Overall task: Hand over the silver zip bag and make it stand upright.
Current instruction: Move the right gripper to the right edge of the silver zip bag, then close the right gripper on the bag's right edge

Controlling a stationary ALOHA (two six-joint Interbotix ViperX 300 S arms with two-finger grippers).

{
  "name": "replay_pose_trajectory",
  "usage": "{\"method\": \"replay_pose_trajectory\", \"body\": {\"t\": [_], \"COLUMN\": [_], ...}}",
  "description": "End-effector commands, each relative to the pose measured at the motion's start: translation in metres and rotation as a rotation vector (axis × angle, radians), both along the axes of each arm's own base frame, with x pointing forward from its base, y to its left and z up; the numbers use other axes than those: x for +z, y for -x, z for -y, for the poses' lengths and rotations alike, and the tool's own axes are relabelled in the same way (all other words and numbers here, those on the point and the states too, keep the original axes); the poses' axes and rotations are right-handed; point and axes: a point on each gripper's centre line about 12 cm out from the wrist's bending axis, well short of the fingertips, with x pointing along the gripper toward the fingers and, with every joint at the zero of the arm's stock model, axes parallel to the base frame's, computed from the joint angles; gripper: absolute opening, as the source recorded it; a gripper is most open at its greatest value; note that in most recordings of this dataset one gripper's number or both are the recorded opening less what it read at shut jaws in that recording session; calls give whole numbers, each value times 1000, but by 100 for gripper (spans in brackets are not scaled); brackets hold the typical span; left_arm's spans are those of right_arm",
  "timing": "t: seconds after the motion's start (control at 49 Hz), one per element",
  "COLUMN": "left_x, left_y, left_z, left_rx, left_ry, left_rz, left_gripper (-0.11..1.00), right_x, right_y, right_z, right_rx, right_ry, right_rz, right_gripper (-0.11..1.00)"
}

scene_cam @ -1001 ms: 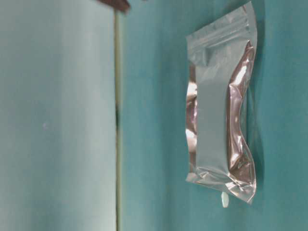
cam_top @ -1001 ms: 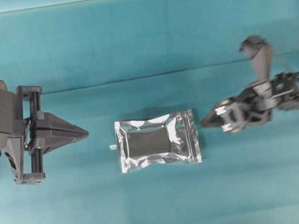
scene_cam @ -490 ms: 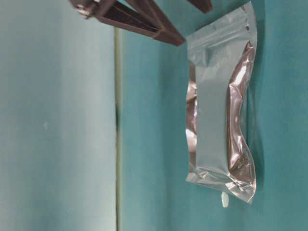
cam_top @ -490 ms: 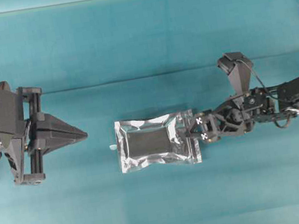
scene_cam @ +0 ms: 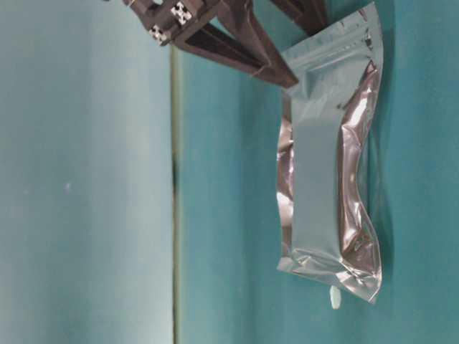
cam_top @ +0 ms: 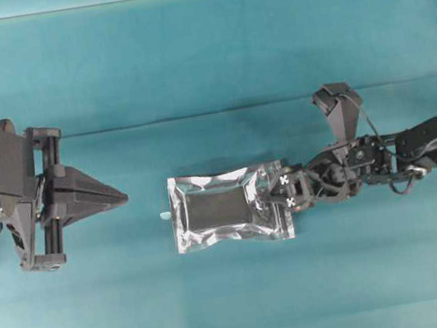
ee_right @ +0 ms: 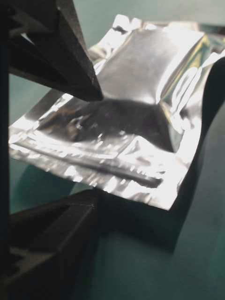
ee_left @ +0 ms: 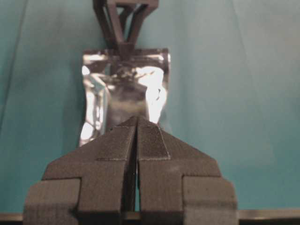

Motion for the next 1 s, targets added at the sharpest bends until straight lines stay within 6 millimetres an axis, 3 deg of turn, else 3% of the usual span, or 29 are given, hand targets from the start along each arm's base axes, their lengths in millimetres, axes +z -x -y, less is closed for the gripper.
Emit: {"method": "replay_pose_trajectory", "body": {"t": [0.0,0.266,0.633,0.735,0.981], "left_x": [7,7,6,6,5], "left_y": [-2,-2,-2,-2,-2], "left_z": [1,1,1,1,1], "left_rx": [-2,-2,-2,-2,-2], "left_ry": [0,1,1,1,1], "left_rz": [22,21,20,20,17], "left_gripper": [-7,-7,-7,-7,-7], "right_x": [6,1,-4,-7,-9], "right_y": [-10,-20,-15,-12,-9], "right_z": [0,-2,-7,-7,-10], "right_rx": [-10,-4,13,18,49], "right_ry": [-3,-2,-2,0,20], "right_rz": [41,36,11,-9,-24], "right_gripper": [99,99,93,78,16]}}
